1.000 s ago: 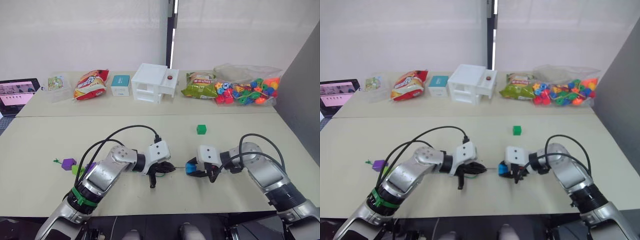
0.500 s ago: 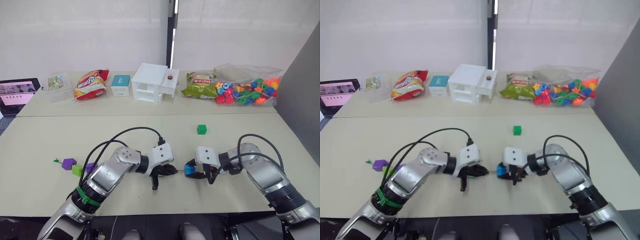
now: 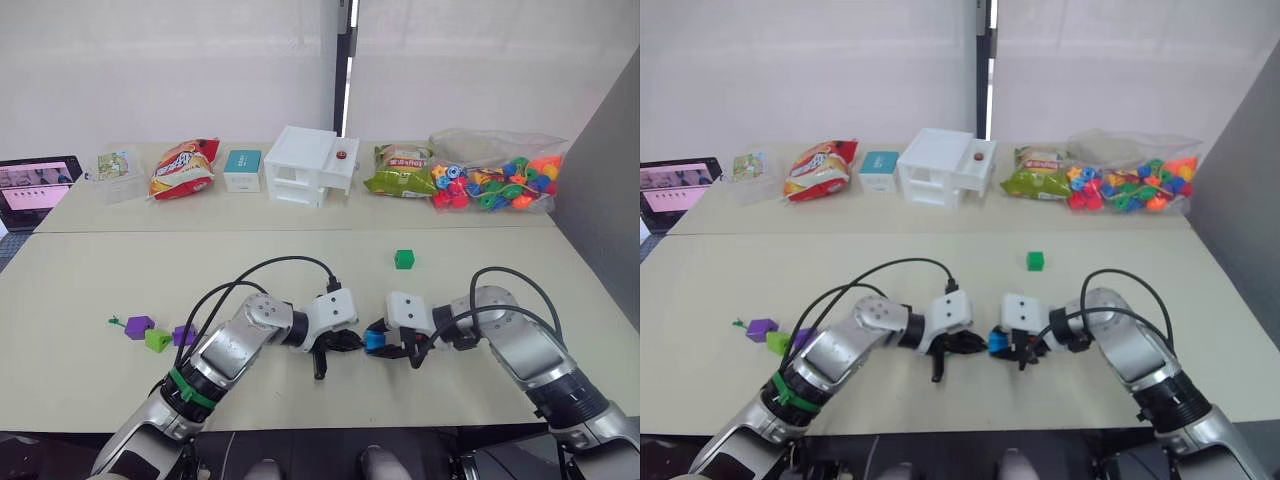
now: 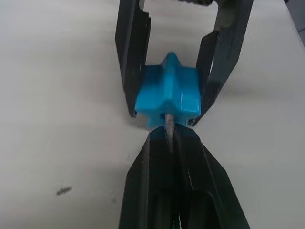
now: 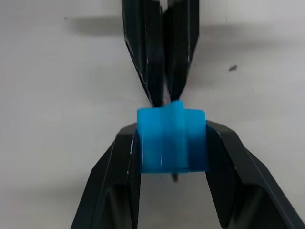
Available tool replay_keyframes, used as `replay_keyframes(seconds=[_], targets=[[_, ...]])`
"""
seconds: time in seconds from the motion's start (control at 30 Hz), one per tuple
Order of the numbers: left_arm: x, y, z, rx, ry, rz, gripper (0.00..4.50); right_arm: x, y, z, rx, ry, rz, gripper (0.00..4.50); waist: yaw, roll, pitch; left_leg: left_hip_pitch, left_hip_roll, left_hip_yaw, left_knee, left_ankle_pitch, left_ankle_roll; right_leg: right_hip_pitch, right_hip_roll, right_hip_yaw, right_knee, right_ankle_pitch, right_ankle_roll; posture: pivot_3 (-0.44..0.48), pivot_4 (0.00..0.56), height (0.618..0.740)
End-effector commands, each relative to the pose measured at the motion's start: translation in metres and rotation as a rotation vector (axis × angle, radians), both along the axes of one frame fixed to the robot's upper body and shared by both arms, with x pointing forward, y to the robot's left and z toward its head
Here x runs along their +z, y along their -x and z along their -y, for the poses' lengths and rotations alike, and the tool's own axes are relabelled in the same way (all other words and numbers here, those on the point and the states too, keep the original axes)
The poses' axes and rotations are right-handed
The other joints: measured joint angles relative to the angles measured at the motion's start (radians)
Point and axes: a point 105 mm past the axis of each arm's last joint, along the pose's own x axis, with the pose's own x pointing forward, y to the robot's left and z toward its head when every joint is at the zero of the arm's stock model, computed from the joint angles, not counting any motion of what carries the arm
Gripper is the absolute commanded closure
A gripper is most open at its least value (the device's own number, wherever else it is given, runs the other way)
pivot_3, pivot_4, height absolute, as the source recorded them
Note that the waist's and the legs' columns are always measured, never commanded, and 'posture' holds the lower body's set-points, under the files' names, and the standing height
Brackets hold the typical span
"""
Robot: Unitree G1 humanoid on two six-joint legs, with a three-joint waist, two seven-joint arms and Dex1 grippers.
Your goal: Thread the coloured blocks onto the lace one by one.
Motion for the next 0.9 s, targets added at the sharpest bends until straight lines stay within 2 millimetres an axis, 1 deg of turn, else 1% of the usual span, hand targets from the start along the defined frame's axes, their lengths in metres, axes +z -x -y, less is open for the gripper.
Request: replay_keyframes(seconds=[0.03, 0.1, 0.17, 0.27, 0.4, 0.5, 0.6, 0.7, 0.77, 0.9], targets=[[0.012, 0.009, 0.023, -0.103, 0.054, 0.036, 4.5, 0.012, 0.007, -0.017, 0.057, -0.043, 0.042, 3.14, 0.0, 0.0, 0.0, 0.0, 0.0, 0.0, 0.0, 0.0, 0.0, 0.0, 0.0, 0.0, 0.0, 0.0, 0.0, 0.0, 0.15, 0.74], [0.009, 0.01, 0.024, -0.106, 0.053, 0.023, 4.5, 0.012, 0.007, -0.018, 0.054, -0.046, 0.043, 3.14, -0.001, 0.0, 0.0, 0.0, 0.0, 0.0, 0.0, 0.0, 0.0, 0.0, 0.0, 0.0, 0.0, 0.0, 0.0, 0.0, 0.15, 0.74], [0.007, 0.008, 0.021, -0.087, 0.045, 0.024, 4.5, 0.012, 0.007, -0.017, 0.048, -0.044, 0.045, 3.14, -0.001, 0.0, 0.0, 0.0, 0.0, 0.0, 0.0, 0.0, 0.0, 0.0, 0.0, 0.0, 0.0, 0.0, 0.0, 0.0, 0.15, 0.74], [0.011, 0.006, 0.013, -0.074, 0.061, 0.022, 4.5, 0.01, 0.006, -0.015, 0.036, -0.038, 0.044, 3.14, -0.001, 0.0, 0.0, 0.0, 0.0, 0.0, 0.0, 0.0, 0.0, 0.0, 0.0, 0.0, 0.0, 0.0, 0.0, 0.0, 0.15, 0.74], [0.025, -0.005, -0.007, -0.011, 0.095, 0.06, 3.14, 0.006, 0.006, -0.009, 0.011, -0.026, 0.04, 3.14, -0.002, 0.0, 0.0, 0.0, 0.0, 0.0, 0.0, 0.0, 0.0, -0.001, 0.0, 0.0, 0.001, 0.0, 0.0, 0.0, 0.15, 0.74], [0.033, -0.005, -0.015, 0.005, 0.138, 0.045, 2.18, 0.005, 0.007, -0.008, 0.007, -0.027, 0.037, 3.14, -0.002, 0.0, 0.0, 0.0, 0.0, 0.0, 0.0, 0.0, 0.0, 0.0, 0.0, 0.0, 0.001, 0.0, 0.0, 0.0, 0.15, 0.74], [0.035, 0.002, -0.026, -0.005, 0.162, 0.012, 2.17, 0.004, 0.008, -0.008, 0.002, -0.026, 0.032, 3.14, -0.003, 0.0, 0.0, 0.0, 0.0, 0.0, 0.0, 0.0, 0.0, 0.0, 0.0, 0.0, 0.001, 0.0, 0.0, 0.0, 0.15, 0.74], [0.027, 0.006, -0.038, -0.003, 0.138, -0.008, 2.17, 0.004, 0.008, -0.007, -0.003, -0.023, 0.03, 3.14, -0.004, 0.0, 0.0, 0.001, 0.0, 0.0, 0.0, 0.0, 0.0, 0.0, 0.0, 0.0, 0.002, 0.0, 0.0, 0.0, 0.15, 0.74], [0.025, 0.008, -0.041, -0.011, 0.127, -0.014, 2.17, 0.004, 0.008, -0.006, -0.004, -0.022, 0.029, 3.14, -0.004, 0.0, 0.0, 0.001, 0.0, 0.0, 0.0, 0.0, 0.0, 0.0, 0.0, 0.0, 0.002, 0.0, 0.0, 0.0, 0.15, 0.74], [0.009, 0.003, -0.047, 0.021, 0.084, -0.004, 2.17, 0.003, 0.009, -0.004, -0.011, -0.016, 0.026, 3.14, 0.0, 0.0, 0.0, 0.001, 0.0, 0.0, 0.0, 0.0, 0.0, 0.0, 0.0, 0.0, 0.001, 0.0, 0.0, 0.0, 0.15, 0.74]])
